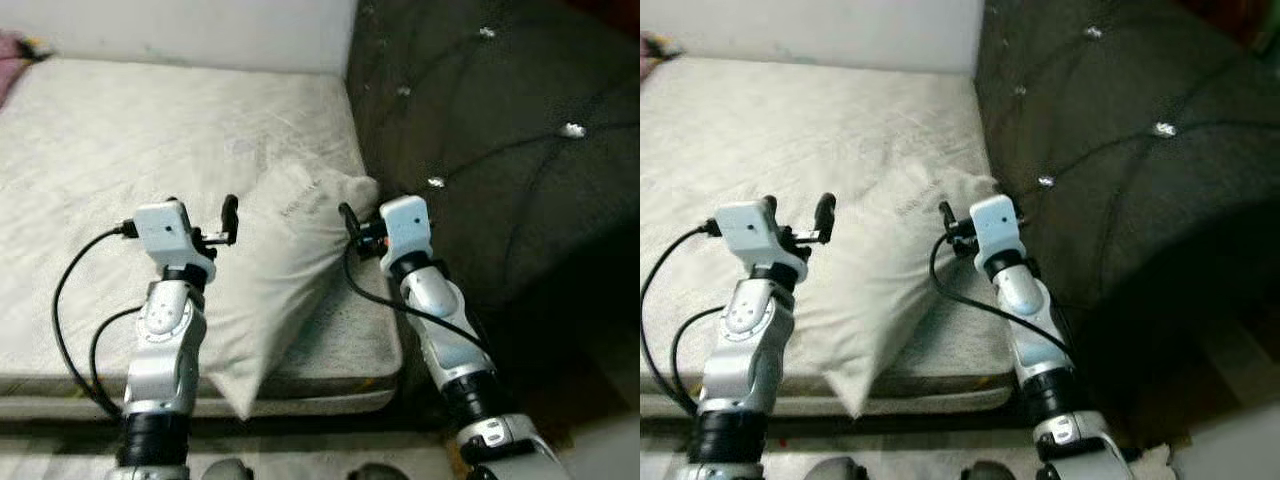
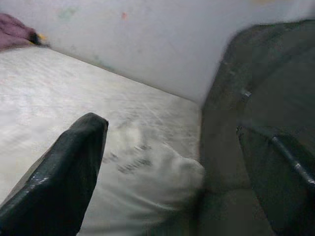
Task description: Clean up the room
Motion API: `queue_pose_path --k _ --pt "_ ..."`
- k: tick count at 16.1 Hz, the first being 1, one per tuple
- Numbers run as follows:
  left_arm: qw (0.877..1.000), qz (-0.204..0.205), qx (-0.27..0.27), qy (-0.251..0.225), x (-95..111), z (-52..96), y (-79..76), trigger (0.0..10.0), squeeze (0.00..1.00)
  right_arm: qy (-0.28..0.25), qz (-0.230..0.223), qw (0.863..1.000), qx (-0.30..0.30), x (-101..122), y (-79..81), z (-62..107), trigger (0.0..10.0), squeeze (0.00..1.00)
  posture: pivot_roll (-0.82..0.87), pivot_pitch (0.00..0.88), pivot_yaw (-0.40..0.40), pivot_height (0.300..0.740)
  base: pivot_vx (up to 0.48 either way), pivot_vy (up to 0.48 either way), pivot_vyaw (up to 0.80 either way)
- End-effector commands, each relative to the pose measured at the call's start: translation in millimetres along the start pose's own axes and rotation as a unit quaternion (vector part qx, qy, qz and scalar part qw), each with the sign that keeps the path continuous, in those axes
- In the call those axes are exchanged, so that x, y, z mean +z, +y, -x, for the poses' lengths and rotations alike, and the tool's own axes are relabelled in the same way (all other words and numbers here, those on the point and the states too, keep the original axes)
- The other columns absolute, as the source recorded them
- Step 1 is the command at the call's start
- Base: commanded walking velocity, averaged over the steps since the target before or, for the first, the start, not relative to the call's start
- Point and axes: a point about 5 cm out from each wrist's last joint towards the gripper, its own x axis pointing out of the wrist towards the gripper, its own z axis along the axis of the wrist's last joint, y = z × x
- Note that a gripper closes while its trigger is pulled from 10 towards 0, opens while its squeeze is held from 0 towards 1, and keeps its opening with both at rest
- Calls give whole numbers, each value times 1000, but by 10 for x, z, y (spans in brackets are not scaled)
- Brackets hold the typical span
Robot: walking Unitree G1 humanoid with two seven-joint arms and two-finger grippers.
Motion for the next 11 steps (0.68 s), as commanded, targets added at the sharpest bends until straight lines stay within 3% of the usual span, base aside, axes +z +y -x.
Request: queue_pose_path --k 1,11 --pt "1000 -1 -9 7 -18 0 -49 10000 0 3 -3 1000 -10 -12 -62 11 10000 0 11 0 -63 740 0 0 0" --pt "1000 2 7 23 -94 10 -16 10000 0 9 -8 1000 -5 -75 -38 44 10000 0 19 0 -57 740 0 0 0"
